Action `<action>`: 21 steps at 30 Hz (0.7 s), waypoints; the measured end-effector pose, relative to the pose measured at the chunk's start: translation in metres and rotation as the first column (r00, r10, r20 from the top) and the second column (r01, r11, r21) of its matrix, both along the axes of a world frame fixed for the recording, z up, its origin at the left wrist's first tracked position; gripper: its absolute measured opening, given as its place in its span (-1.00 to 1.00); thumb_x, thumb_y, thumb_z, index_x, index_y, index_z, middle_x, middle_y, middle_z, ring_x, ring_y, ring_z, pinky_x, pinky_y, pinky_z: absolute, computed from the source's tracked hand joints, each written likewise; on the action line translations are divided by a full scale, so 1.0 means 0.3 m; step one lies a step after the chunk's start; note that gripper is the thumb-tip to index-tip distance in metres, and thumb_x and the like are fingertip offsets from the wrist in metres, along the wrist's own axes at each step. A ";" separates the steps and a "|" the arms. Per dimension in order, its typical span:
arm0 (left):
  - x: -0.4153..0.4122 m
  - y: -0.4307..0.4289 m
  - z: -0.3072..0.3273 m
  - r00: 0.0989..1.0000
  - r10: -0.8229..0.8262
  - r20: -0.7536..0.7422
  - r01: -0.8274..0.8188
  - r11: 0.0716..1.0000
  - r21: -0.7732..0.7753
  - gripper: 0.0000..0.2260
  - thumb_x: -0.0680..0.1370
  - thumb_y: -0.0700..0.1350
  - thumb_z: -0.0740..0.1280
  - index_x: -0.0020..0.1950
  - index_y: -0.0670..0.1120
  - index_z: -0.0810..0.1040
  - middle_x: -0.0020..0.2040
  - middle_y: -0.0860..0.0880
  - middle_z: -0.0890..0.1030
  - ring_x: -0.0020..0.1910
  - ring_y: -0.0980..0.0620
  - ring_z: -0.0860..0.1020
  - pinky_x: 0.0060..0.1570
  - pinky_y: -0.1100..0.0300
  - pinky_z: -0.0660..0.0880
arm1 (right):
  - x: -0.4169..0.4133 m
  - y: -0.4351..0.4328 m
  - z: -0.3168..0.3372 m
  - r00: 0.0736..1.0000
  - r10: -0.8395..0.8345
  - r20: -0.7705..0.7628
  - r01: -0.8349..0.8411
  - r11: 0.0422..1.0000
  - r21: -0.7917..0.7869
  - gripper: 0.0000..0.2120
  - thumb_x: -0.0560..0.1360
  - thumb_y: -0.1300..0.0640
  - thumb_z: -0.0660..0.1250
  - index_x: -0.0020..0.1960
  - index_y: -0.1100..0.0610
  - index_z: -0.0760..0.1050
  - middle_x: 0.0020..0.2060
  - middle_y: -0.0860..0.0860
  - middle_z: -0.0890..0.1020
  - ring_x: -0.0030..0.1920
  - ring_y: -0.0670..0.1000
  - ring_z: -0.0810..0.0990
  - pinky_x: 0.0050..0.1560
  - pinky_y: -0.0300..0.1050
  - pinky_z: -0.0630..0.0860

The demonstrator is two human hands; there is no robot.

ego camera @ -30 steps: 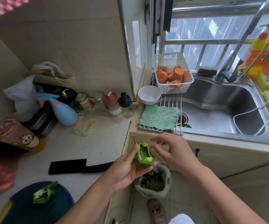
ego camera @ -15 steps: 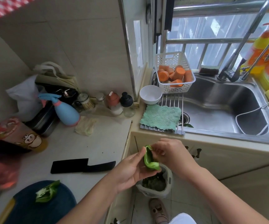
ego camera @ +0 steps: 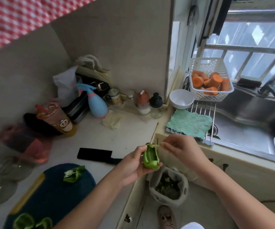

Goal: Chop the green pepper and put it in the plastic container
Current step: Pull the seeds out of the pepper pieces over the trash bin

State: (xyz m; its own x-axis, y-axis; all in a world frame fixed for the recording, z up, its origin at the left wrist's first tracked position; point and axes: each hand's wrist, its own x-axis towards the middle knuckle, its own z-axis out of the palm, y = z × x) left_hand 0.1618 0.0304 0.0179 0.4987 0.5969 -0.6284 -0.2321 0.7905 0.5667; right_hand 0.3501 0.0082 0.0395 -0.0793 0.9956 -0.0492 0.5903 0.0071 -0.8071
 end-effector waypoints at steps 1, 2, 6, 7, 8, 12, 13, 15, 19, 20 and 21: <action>-0.025 0.001 -0.001 0.999 0.031 -0.026 -0.031 0.999 0.012 -0.61 0.58 -0.03 0.18 0.30 -0.26 0.41 0.06 -0.33 0.57 -0.07 -0.21 0.63 -0.12 0.04 0.62 | -0.021 0.010 0.004 0.999 0.013 0.035 -0.013 1.000 -0.006 -0.89 0.42 -0.14 0.34 -0.18 -0.12 0.55 -0.26 -0.15 0.64 -0.23 -0.25 0.59 -0.12 -0.22 0.58; -0.053 -0.002 0.001 0.997 0.055 -0.052 -0.054 0.998 0.031 -0.63 0.61 -0.03 0.14 0.30 -0.24 0.42 0.06 -0.31 0.57 -0.06 -0.19 0.63 -0.07 0.04 0.61 | -0.042 0.019 0.004 0.998 0.025 0.052 -0.024 1.000 -0.010 -0.75 0.37 -0.24 0.31 -0.19 -0.07 0.57 -0.29 -0.14 0.63 -0.27 -0.26 0.57 -0.20 -0.27 0.56; -0.194 -0.037 0.014 0.969 0.176 -0.175 -0.158 0.981 0.114 -0.73 0.63 -0.07 0.13 0.20 -0.15 0.52 0.00 -0.26 0.60 -0.09 -0.11 0.63 -0.05 0.07 0.59 | -0.142 0.060 -0.019 0.986 0.102 0.131 -0.104 0.994 0.009 -0.72 0.42 -0.12 0.41 -0.29 0.06 0.49 -0.47 -0.10 0.48 -0.48 -0.19 0.39 -0.41 -0.36 0.34; -0.242 -0.041 0.013 0.952 0.211 -0.223 -0.182 0.973 0.146 -0.75 0.62 -0.08 0.16 0.20 -0.14 0.52 0.00 -0.25 0.61 -0.08 -0.11 0.64 -0.06 0.08 0.60 | -0.169 0.072 -0.029 0.978 0.129 0.164 -0.133 0.991 0.014 -0.74 0.45 -0.03 0.41 -0.29 0.09 0.46 -0.47 -0.08 0.47 -0.48 -0.18 0.36 -0.41 -0.35 0.34; -0.297 -0.044 0.010 0.929 0.243 -0.279 -0.198 0.963 0.182 -0.76 0.61 -0.09 0.19 0.22 -0.12 0.51 0.01 -0.24 0.61 -0.05 -0.11 0.64 -0.06 0.08 0.60 | -0.200 0.085 -0.036 0.968 0.160 0.191 -0.165 0.986 0.007 -0.76 0.46 0.06 0.41 -0.29 0.12 0.44 -0.46 -0.07 0.47 -0.46 -0.17 0.34 -0.40 -0.34 0.34; -0.539 -0.063 0.005 0.799 0.366 -0.478 -0.265 0.927 0.267 -0.74 0.60 -0.15 0.20 0.28 -0.11 0.47 0.02 -0.16 0.59 -0.03 -0.09 0.58 0.01 0.01 0.53 | -0.335 0.123 -0.059 0.925 0.303 0.230 -0.301 0.953 -0.044 -0.87 0.42 0.29 0.34 -0.24 0.17 0.41 -0.38 0.00 0.54 -0.39 -0.06 0.45 -0.36 -0.26 0.42; -0.596 -0.073 0.011 0.776 0.386 -0.499 -0.290 0.921 0.261 -0.76 0.61 -0.17 0.19 0.25 -0.14 0.48 0.01 -0.17 0.60 -0.05 -0.09 0.58 0.03 -0.01 0.53 | -0.371 0.130 -0.066 0.911 0.349 0.221 -0.346 0.937 -0.053 -0.88 0.42 0.30 0.33 -0.21 0.15 0.41 -0.36 -0.02 0.56 -0.35 -0.04 0.51 -0.30 -0.20 0.48; -0.696 -0.091 0.030 0.746 0.427 -0.511 -0.367 0.904 0.219 -0.83 0.61 -0.19 0.18 0.14 -0.17 0.51 -0.01 -0.19 0.59 -0.08 -0.08 0.57 -0.09 0.05 0.58 | -0.447 0.142 -0.081 0.878 0.425 0.221 -0.420 0.905 -0.071 -0.84 0.43 0.30 0.31 -0.14 0.06 0.43 -0.31 -0.08 0.59 -0.28 -0.02 0.59 -0.26 -0.23 0.49; -0.877 -0.126 0.018 0.617 0.505 -0.603 -0.506 0.842 0.188 -0.89 0.61 -0.21 0.19 0.08 -0.21 0.46 -0.09 -0.20 0.55 -0.16 -0.08 0.54 -0.32 0.09 0.60 | -0.592 0.160 -0.134 0.844 0.491 0.217 -0.472 0.871 -0.136 -0.86 0.48 0.22 0.30 0.02 0.08 0.54 -0.25 -0.04 0.57 -0.34 -0.08 0.49 -0.40 -0.50 0.34; -0.915 -0.135 0.002 0.583 0.490 -0.649 -0.484 0.850 0.207 -0.85 0.61 -0.22 0.18 0.12 -0.22 0.46 -0.11 -0.19 0.55 -0.17 -0.08 0.54 -0.30 0.09 0.59 | -0.624 0.161 -0.152 0.840 0.500 0.213 -0.478 0.866 -0.147 -0.86 0.49 0.19 0.33 0.04 0.10 0.54 -0.23 -0.03 0.55 -0.35 -0.11 0.47 -0.40 -0.54 0.31; -0.947 -0.143 -0.011 0.550 0.459 -0.698 -0.443 0.868 0.222 -0.82 0.61 -0.23 0.17 0.16 -0.23 0.48 -0.13 -0.18 0.56 -0.17 -0.09 0.54 -0.24 0.07 0.57 | -0.653 0.159 -0.169 0.838 0.508 0.202 -0.484 0.861 -0.158 -0.85 0.48 0.17 0.35 0.06 0.11 0.54 -0.22 -0.04 0.54 -0.36 -0.15 0.46 -0.39 -0.55 0.30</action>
